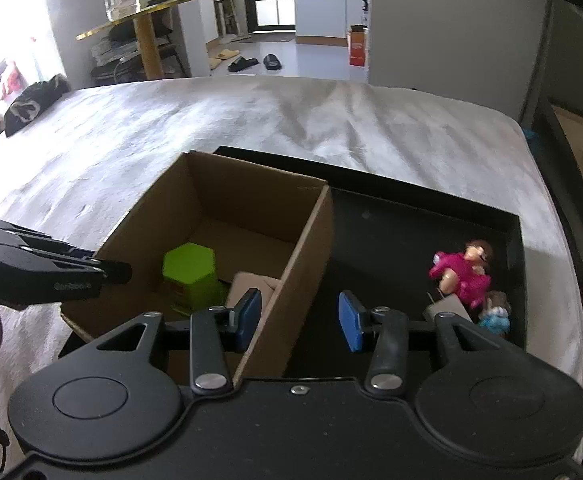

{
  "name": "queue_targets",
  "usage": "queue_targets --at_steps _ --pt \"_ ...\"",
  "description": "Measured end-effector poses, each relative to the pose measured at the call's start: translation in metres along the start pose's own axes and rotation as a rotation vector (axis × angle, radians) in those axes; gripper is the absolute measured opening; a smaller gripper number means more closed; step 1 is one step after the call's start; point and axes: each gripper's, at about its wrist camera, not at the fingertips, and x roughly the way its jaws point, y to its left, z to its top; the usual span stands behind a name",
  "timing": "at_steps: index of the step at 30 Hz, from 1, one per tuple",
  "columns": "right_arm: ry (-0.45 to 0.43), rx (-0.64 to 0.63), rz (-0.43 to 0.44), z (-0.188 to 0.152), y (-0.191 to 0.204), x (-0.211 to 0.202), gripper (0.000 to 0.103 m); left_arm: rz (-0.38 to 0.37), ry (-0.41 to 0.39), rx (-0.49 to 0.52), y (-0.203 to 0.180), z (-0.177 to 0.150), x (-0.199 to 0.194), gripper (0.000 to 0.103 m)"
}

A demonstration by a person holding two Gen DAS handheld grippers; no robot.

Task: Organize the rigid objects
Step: 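Lower the square toy into the box beside the green block and release, then move the right gripper back to the white cube on the tray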

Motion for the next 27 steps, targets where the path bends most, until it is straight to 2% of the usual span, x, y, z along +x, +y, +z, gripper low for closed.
queue_targets --at_steps 5,8,20,27 --pt "-0.002 0.049 -0.007 -0.009 -0.019 -0.001 0.047 0.023 -0.014 0.004 -0.004 0.002 -0.004 0.054" --pt "-0.002 0.070 -0.018 -0.014 -0.029 -0.001 0.051 0.034 -0.022 0.007 -0.008 0.004 -0.005 0.067" --pt "-0.023 0.160 -0.040 -0.035 -0.073 0.006 0.062 0.089 -0.026 0.019 -0.019 0.012 -0.003 0.080" --pt "-0.020 0.223 -0.059 -0.051 -0.102 0.019 0.063 0.116 -0.048 0.044 -0.029 0.016 -0.003 0.082"
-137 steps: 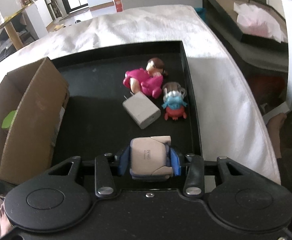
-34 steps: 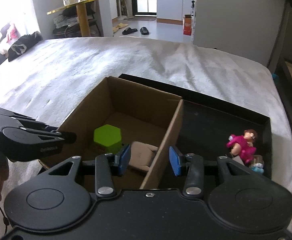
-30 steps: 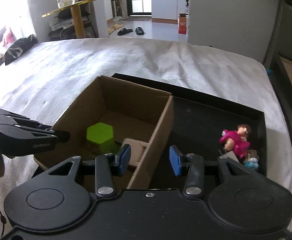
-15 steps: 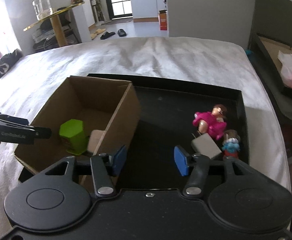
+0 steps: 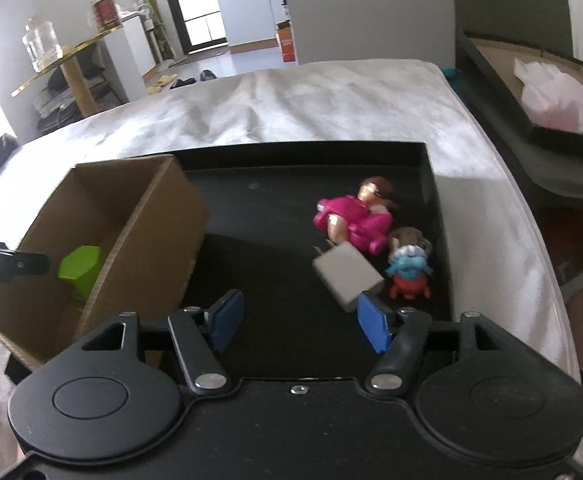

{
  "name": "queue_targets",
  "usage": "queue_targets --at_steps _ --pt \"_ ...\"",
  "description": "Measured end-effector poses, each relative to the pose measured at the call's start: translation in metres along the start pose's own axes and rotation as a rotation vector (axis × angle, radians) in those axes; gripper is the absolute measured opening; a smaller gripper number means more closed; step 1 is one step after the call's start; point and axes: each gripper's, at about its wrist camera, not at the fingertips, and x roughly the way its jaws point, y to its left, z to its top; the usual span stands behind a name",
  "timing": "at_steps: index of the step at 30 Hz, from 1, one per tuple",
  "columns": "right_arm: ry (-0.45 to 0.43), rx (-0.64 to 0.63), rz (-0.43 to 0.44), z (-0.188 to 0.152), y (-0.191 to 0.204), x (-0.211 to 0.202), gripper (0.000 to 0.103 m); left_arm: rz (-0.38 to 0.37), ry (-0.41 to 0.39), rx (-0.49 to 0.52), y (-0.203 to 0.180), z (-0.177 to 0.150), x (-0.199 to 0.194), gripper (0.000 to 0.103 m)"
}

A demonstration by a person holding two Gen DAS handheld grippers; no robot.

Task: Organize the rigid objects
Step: 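Move the right gripper back to the white cube on the tray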

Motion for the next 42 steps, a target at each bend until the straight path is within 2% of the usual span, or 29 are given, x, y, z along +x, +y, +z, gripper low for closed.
queue_targets --at_steps 5,15,19,26,33,36,38,42 --pt "0.003 0.024 0.000 -0.004 -0.017 0.015 0.063 0.003 -0.002 0.017 -0.007 0.002 0.002 0.086" --pt "0.007 -0.011 0.020 0.007 -0.031 0.051 0.061 0.022 0.004 0.027 -0.013 0.005 0.007 0.089" --pt "0.036 -0.021 0.015 0.006 -0.032 0.062 0.046 0.025 0.007 0.032 -0.015 0.005 0.006 0.089" --pt "0.045 -0.011 0.012 -0.002 -0.029 0.054 0.042 0.027 0.013 0.021 -0.014 0.005 0.008 0.089" --pt "0.110 0.020 0.006 -0.011 -0.024 0.044 0.042 0.022 0.011 0.018 -0.013 0.006 0.007 0.089" --pt "0.099 0.006 0.003 -0.014 -0.022 0.044 0.045 0.019 0.016 0.018 -0.013 0.005 0.008 0.089" --pt "0.089 -0.016 -0.010 -0.011 -0.020 0.048 0.052 0.015 0.016 0.018 -0.013 0.005 0.008 0.089" --pt "0.071 -0.068 -0.032 -0.006 -0.014 0.056 0.052 0.015 0.022 0.012 -0.010 0.005 0.008 0.089"
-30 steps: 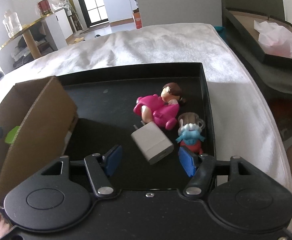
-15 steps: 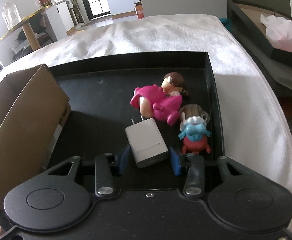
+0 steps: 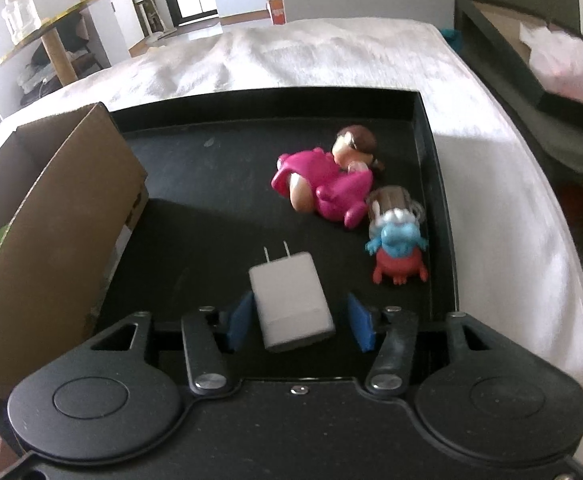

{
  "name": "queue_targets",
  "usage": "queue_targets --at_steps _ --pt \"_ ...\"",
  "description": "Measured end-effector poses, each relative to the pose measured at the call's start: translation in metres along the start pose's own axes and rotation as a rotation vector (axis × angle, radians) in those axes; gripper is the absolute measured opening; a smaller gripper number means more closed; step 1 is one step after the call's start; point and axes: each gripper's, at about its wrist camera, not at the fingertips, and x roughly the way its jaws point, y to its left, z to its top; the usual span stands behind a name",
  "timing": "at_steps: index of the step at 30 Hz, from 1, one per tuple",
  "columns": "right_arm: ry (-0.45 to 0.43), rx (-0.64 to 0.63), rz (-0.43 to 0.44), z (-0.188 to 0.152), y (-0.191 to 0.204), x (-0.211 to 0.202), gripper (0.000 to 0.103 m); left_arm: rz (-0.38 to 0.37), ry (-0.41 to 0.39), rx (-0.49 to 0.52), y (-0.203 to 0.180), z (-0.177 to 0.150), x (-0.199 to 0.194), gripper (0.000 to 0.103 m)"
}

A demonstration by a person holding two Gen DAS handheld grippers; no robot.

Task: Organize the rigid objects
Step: 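Move the right gripper back to the white cube on the tray, then close the right gripper on the white cube and lift it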

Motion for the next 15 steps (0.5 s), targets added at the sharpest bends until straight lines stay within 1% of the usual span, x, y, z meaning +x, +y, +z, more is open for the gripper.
queue_targets --at_steps 2,5,10,15 --pt "0.003 -0.024 -0.004 0.004 0.003 0.001 0.037 0.000 0.004 -0.006 0.001 0.001 0.001 0.089" --pt "-0.002 0.000 -0.010 0.009 0.003 -0.005 0.036 0.000 0.000 -0.011 0.002 0.001 0.001 0.089" --pt "-0.018 -0.013 -0.001 0.013 0.011 -0.022 0.036 -0.015 -0.002 -0.019 0.005 -0.002 0.001 0.089" --pt "-0.046 -0.029 0.005 0.021 0.024 -0.042 0.036 0.001 0.001 -0.026 0.010 -0.006 0.000 0.089"
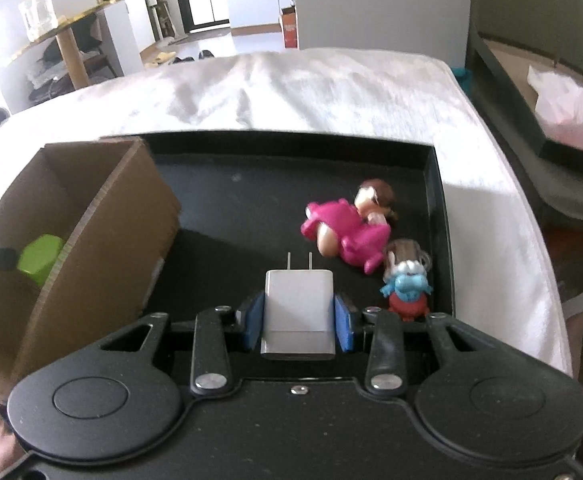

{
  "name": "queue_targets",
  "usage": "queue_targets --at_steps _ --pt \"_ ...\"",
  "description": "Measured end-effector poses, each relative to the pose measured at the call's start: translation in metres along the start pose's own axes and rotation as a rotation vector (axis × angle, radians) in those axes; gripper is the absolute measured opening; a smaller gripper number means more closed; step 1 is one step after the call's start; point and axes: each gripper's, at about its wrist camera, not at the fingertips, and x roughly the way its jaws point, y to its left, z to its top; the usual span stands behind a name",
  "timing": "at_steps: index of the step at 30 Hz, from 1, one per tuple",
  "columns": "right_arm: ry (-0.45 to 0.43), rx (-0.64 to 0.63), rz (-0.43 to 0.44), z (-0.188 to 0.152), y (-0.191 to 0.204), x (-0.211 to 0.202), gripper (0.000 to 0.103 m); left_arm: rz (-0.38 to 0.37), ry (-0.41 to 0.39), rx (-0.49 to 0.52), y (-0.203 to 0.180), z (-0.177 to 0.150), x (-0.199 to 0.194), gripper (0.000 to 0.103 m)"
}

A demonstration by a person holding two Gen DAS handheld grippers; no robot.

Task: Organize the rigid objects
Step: 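Close the right gripper on the white cube and lift it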

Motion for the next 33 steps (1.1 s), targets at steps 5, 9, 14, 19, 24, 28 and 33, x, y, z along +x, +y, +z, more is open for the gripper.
queue_targets --at_steps 5,9,14,19,24,28,33 --pt "-0.037 -0.013 0.009 0.013 0.016 -0.017 0.036 -0.015 -0.019 0.011 0.003 -0.005 -0.004 0.088" --pt "-0.059 -0.019 0.015 0.023 0.025 -0.025 0.036 -0.032 -0.026 -0.005 0.009 -0.007 -0.006 0.086" --pt "-0.081 -0.041 0.019 0.031 0.041 -0.034 0.036 -0.049 -0.033 -0.001 0.012 -0.010 -0.007 0.085" --pt "-0.097 -0.069 0.023 0.037 0.059 -0.037 0.036 -0.075 -0.036 0.021 0.011 -0.016 -0.006 0.074" --pt "-0.110 -0.098 0.025 0.044 0.076 -0.041 0.036 -0.104 -0.034 0.008 0.017 -0.017 -0.005 0.064" --pt "-0.115 -0.114 0.028 0.048 0.086 -0.041 0.036 -0.120 -0.031 -0.007 0.023 -0.017 -0.003 0.046" --pt "-0.116 -0.140 0.035 0.053 0.101 -0.040 0.036 -0.144 -0.029 -0.023 0.028 -0.018 0.000 0.030"
